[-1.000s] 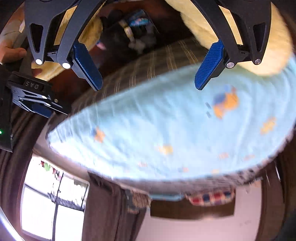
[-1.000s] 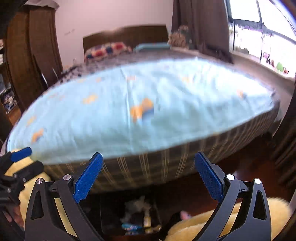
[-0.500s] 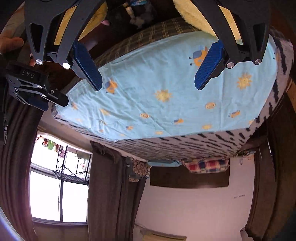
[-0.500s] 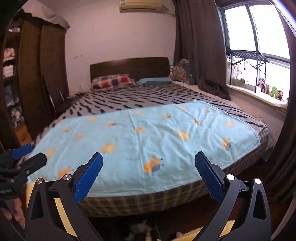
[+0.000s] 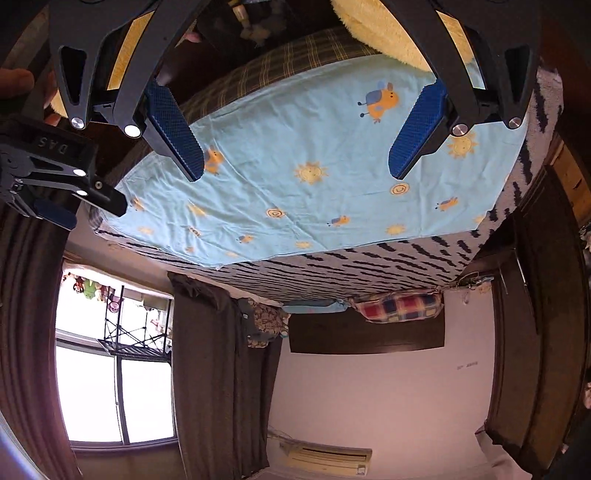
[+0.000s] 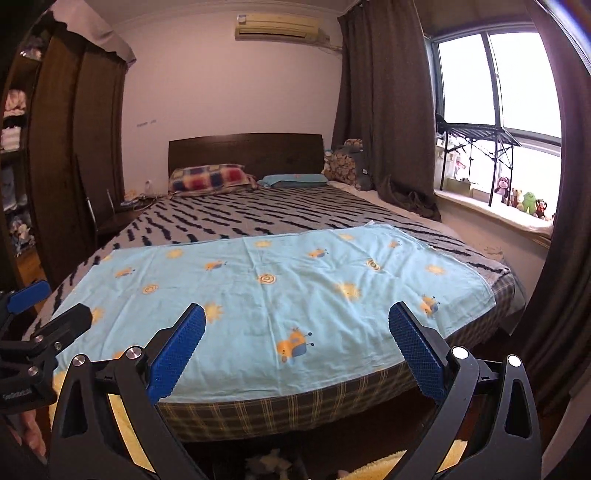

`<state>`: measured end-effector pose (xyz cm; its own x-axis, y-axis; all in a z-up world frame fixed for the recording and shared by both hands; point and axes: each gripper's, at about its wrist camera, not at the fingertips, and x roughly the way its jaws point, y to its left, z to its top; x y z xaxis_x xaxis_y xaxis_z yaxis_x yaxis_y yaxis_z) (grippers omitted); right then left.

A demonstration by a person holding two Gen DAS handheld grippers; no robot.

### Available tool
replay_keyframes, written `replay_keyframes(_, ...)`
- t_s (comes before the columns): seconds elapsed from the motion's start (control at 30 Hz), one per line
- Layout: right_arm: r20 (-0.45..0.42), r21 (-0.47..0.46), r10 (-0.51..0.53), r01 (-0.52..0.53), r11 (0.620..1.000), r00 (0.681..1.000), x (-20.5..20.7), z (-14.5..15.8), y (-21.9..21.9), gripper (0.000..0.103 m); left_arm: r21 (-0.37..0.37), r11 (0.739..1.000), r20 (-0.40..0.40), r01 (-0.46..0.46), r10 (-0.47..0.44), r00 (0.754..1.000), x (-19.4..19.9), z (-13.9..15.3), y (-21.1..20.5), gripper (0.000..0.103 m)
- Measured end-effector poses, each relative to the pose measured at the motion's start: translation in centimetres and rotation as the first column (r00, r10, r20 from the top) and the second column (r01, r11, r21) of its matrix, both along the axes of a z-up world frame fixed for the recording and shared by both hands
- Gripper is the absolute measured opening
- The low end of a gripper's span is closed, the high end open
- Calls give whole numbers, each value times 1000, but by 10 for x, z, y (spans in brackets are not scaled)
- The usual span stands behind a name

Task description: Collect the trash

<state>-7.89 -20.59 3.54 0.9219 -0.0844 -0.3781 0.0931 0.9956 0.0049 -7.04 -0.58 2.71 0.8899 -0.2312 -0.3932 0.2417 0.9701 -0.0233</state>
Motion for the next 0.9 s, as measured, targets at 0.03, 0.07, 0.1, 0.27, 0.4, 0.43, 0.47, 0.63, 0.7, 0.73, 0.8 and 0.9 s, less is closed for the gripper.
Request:
replay_keyframes(0.03,-8,-4,-9,9,1000,1000,2,-2,0,100,0,1000,-2,-1,1,1000,0,-1,0,95)
replay_keyframes(0.07,-13,-3,-14,14,1000,1000,3,-3,0,100,0,1000,-3,-6,6,1000,1,-2,1,95)
replay_keyframes(0.1,-18,0,-15,15,1000,1000,5,-4,-1,100,-1,1000,-5,-11,11,1000,2,-3,2,95)
replay_keyframes(0.27,-22,5,-8,8,1000,1000,4,-8,0,100,-1,1000,-14,-20,20,1000,2,-7,3,95)
replay_keyframes(0.4,-16,15,-7,7,1000,1000,2,-8,0,100,-5,1000,-15,-10,10,1000,1,-7,1,95)
replay_keyframes(0.43,-14,18,-10,10,1000,1000,2,-8,-1,100,-5,1000,-16,-9,9,1000,0,-7,0,95)
replay_keyframes(0.47,-13,20,-12,12,1000,1000,2,-8,-1,100,-6,1000,-16,-10,10,1000,0,-7,1,95)
replay_keyframes(0.63,-12,26,-13,13,1000,1000,2,-9,-2,100,-15,1000,-12,-20,20,1000,1,-7,3,95)
replay_keyframes(0.7,-11,23,-13,13,1000,1000,2,-8,-2,100,-18,1000,-11,-22,21,1000,0,-6,4,95)
replay_keyframes(0.73,-12,22,-11,11,1000,1000,2,-9,-2,100,-17,1000,-11,-21,21,1000,1,-6,4,95)
replay_keyframes(0.8,-14,23,-7,8,1000,1000,3,-8,-3,100,-19,1000,-8,-20,20,1000,0,-6,4,95)
replay_keyframes(0.9,-12,26,-3,4,1000,1000,2,-9,-3,100,-20,1000,-7,-19,19,1000,0,-6,4,95)
